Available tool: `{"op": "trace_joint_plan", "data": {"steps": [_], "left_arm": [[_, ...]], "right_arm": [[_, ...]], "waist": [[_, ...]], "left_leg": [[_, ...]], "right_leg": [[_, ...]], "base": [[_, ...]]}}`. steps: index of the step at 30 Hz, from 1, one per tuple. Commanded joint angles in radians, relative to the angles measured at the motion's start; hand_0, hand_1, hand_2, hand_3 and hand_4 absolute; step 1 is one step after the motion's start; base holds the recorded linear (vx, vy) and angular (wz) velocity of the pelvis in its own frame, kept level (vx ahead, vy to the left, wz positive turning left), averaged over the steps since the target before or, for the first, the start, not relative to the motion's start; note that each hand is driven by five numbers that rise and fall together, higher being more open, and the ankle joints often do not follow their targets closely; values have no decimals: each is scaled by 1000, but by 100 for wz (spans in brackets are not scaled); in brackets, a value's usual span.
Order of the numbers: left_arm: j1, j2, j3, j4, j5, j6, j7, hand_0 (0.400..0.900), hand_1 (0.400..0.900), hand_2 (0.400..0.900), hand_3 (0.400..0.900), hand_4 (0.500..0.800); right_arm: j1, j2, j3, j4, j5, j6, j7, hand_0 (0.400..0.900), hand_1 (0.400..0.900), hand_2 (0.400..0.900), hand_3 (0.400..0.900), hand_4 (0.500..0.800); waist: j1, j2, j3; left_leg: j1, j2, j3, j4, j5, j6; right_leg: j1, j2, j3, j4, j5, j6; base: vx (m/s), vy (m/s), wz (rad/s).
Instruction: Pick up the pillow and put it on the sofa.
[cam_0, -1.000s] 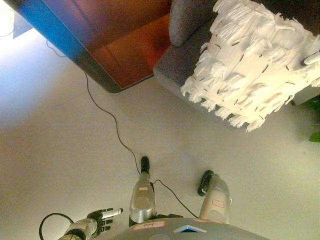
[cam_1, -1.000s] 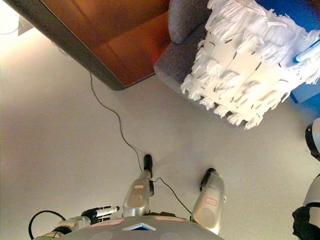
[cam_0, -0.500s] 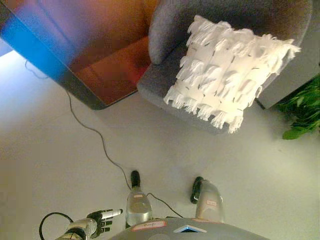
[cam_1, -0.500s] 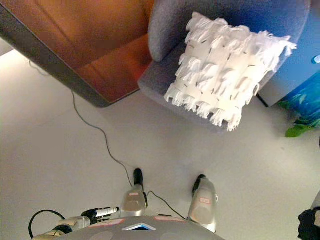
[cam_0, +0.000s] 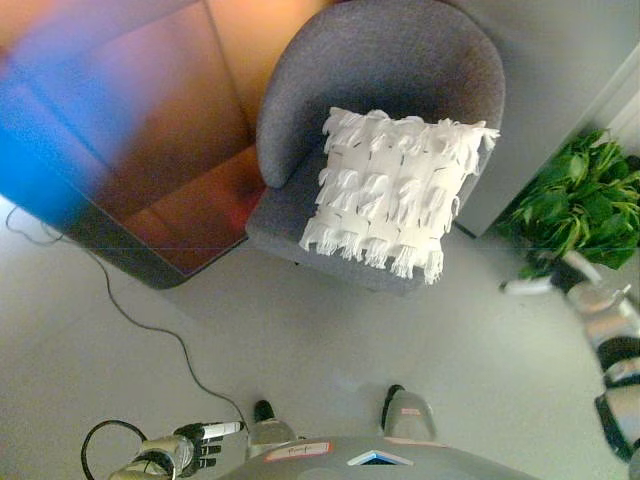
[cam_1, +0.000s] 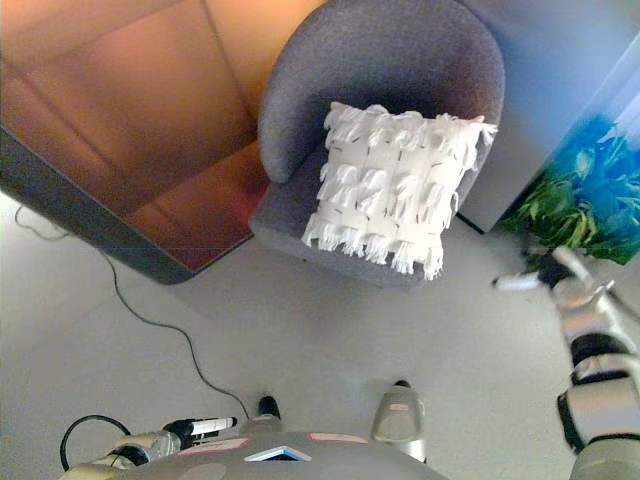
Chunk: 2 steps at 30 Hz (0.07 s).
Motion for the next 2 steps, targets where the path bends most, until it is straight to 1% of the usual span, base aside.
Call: {"op": "trace_joint_plan", "data": {"steps": [1, 2], "left_arm": [[-40, 52, -20, 58, 17, -11, 48, 900, 900, 900, 900, 800], [-43, 44, -15, 65, 16, -18, 54, 900, 900, 900, 900, 800]], "right_arm": [[-47, 59, -43, 42, 31, -96, -78, 900, 900, 900, 900, 800], [-26, 86, -45, 57, 36, -106, -84, 900, 900, 900, 900, 800]], "waist": [[-7, -77, -12], [-7, -79, -8]], "left_leg": [[117, 57, -20, 138, -97, -8], [126, 53, -17, 144, -113, -2]], "right_leg": [[129, -81, 10, -328, 208, 82], [139, -83, 9, -331, 210, 85]], "base": [[-93, 93, -16], [-61, 61, -12]]}}
